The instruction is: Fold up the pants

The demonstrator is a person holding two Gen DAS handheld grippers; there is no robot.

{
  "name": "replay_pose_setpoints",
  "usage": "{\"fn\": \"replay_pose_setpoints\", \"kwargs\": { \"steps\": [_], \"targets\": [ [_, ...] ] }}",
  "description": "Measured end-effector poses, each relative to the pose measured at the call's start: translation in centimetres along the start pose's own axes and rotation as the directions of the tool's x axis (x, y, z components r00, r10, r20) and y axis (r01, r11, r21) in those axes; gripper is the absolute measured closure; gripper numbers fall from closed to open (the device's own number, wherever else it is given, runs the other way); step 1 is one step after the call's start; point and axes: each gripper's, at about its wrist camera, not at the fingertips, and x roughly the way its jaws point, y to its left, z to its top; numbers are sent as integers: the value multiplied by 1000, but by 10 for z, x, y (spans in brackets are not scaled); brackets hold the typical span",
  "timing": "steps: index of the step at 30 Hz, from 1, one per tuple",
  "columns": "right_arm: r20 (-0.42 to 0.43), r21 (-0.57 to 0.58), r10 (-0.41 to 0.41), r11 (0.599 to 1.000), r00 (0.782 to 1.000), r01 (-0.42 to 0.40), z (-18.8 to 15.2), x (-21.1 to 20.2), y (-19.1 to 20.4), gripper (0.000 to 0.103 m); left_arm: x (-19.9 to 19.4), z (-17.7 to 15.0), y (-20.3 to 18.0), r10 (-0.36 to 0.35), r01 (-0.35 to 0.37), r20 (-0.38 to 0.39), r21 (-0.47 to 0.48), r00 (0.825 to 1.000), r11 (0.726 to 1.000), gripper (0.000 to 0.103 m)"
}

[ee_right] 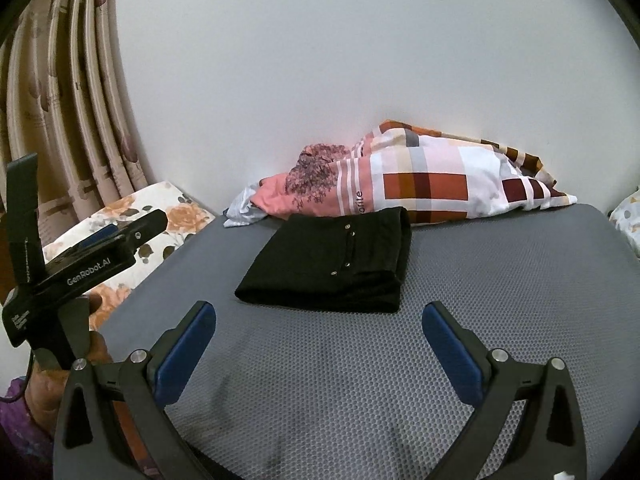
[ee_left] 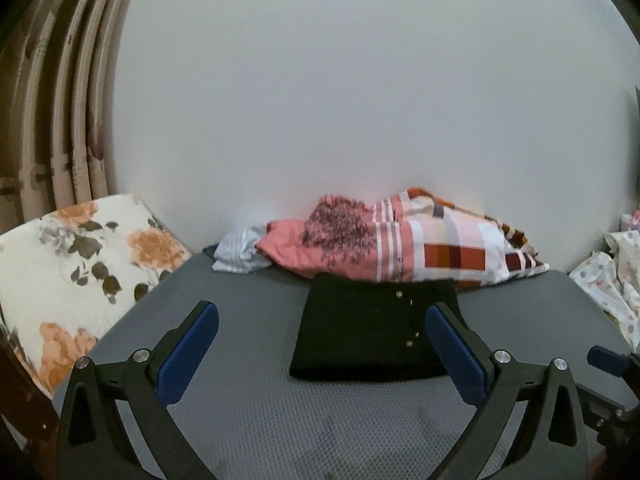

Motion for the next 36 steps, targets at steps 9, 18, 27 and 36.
{"fn": "replay_pose_setpoints", "kwargs": {
  "steps": [9,18,27,36],
  "targets": [
    [19,-7,5,1000,1000,-5,3,-8,7,0,-6,11,-5,-5,6,-41,38,999,999,0],
    [31,-21,10,1000,999,-9,5,-14,14,0,-10,18,3,-78,77,-63,-20,995,997,0],
    [31,-23,11,1000,999,-11,5,-14,14,0,-14,18,-3,-70,71,-50,11,996,997,0],
    [34,-22,15,1000,999,-15,6,-16,15,0,-27,26,-10,-74,74,-1,45,997,996,0]
  ]
}}
